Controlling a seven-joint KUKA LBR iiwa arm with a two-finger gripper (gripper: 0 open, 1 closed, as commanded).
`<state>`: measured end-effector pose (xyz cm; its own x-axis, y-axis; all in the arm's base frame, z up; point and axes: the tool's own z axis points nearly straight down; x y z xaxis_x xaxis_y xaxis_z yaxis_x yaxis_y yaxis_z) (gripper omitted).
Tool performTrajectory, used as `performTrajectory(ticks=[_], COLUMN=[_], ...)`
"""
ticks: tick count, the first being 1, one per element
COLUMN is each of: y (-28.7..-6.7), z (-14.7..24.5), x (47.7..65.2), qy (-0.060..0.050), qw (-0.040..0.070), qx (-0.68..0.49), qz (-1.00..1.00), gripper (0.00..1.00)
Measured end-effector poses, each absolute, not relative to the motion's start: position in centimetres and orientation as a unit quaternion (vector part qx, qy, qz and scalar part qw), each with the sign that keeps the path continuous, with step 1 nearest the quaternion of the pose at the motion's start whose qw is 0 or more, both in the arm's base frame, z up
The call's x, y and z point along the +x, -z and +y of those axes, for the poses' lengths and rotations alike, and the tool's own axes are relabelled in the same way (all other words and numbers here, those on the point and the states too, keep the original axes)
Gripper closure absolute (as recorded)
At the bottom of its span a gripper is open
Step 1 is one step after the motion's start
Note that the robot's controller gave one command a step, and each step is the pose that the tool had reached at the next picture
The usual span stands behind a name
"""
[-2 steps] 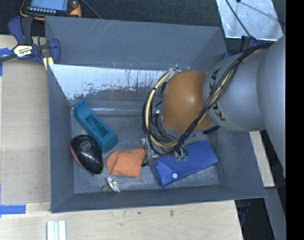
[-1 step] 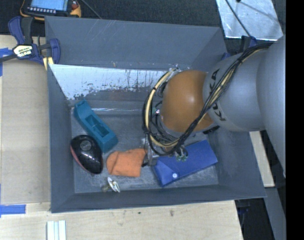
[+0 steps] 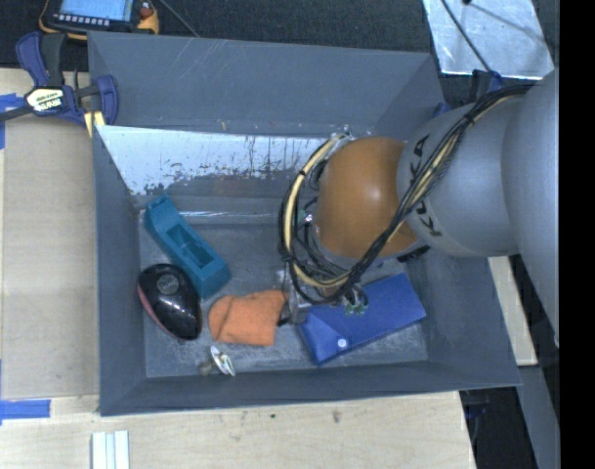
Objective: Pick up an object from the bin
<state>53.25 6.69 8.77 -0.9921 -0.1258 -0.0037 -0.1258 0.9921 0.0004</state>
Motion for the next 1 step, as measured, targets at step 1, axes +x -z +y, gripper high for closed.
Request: performTrajectory(ticks=[1], y=[-8.78], z=[6.69], x=[53.25], qy=[0.0], qw=[0.002], qx=[-0.063], qz=[0.998], gripper=[1.0])
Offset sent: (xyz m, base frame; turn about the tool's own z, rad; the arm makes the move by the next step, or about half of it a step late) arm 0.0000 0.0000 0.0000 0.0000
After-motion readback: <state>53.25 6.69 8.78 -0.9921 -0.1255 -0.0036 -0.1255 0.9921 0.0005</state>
